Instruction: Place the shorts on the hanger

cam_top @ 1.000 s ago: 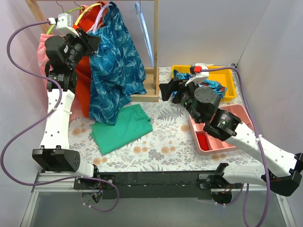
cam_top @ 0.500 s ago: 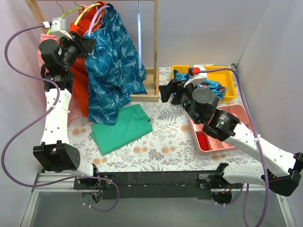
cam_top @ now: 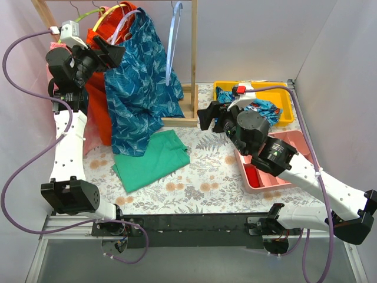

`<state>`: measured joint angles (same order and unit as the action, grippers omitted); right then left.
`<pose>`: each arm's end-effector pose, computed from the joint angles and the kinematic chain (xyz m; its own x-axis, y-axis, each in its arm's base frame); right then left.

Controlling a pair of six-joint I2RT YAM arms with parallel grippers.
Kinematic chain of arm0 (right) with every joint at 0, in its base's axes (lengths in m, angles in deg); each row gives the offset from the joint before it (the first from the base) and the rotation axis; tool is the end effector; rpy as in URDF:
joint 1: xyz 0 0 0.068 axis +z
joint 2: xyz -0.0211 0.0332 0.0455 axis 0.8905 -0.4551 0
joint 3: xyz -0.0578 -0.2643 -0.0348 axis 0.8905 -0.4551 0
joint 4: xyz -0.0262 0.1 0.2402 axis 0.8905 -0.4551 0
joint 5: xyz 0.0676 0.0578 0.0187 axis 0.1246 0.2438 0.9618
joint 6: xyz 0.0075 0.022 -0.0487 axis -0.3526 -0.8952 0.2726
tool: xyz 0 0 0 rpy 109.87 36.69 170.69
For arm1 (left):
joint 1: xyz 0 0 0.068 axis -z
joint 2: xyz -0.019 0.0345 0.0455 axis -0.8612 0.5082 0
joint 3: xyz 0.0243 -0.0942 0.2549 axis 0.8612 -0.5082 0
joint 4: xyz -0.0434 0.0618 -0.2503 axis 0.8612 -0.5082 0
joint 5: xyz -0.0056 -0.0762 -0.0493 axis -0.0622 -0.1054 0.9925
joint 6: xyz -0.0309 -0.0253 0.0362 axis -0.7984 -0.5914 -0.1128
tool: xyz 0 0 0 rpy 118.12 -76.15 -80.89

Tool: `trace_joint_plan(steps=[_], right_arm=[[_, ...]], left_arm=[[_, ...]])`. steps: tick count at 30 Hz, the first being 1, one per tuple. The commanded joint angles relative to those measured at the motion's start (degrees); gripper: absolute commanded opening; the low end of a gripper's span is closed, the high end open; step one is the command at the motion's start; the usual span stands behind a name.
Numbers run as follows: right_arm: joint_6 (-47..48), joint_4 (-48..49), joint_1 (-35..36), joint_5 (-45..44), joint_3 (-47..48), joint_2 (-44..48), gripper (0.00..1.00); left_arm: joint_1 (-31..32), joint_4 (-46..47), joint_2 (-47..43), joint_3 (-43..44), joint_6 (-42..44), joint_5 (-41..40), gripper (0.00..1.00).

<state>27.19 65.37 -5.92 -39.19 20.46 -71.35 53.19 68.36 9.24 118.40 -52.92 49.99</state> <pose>0.1483 0.1921 0.4394 -0.1655 0.3386 -0.9263 -0.3575 0.8547 0.3763 0.3244 0.0192 0.4961 -0.2794 -0.8239 -0.4931 0.2347 0.4394 -0.8671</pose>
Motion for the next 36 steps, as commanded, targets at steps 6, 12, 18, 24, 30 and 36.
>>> trace_joint_plan(steps=[6, 12, 18, 24, 30, 36], right_arm=[[-1.45, 0.52, 0.12, 0.07, -1.52, 2.24, 0.83], [-3.12, -0.8, 0.12, 0.6, -3.28, 3.91, 0.85], [-5.93, -4.49, 0.12, 0.51, -6.26, 6.72, 0.87], [-9.79, -8.62, 0.12, -2.12, -12.15, 12.34, 0.88], [-14.89, -12.84, 0.12, -3.62, -18.74, 17.97, 0.9], [-19.1, -14.86, 0.12, -3.27, -24.1, 19.82, 0.92]], left_arm=[[-0.33, -7.6, -4.77, 8.47, -0.03, -4.72, 0.98], [-0.33, -10.95, -7.06, 9.62, -1.87, -0.25, 0.98], [3.35, -10.16, -12.75, -0.28, -5.04, 4.6, 0.98], [21.27, -10.42, -20.32, -14.97, -3.99, -5.67, 0.98], [38.32, -6.83, -30.43, -35.8, -9.16, -18.16, 0.98], [52.74, -2.16, -35.53, -53.21, -15.5, -30.02, 0.98]])
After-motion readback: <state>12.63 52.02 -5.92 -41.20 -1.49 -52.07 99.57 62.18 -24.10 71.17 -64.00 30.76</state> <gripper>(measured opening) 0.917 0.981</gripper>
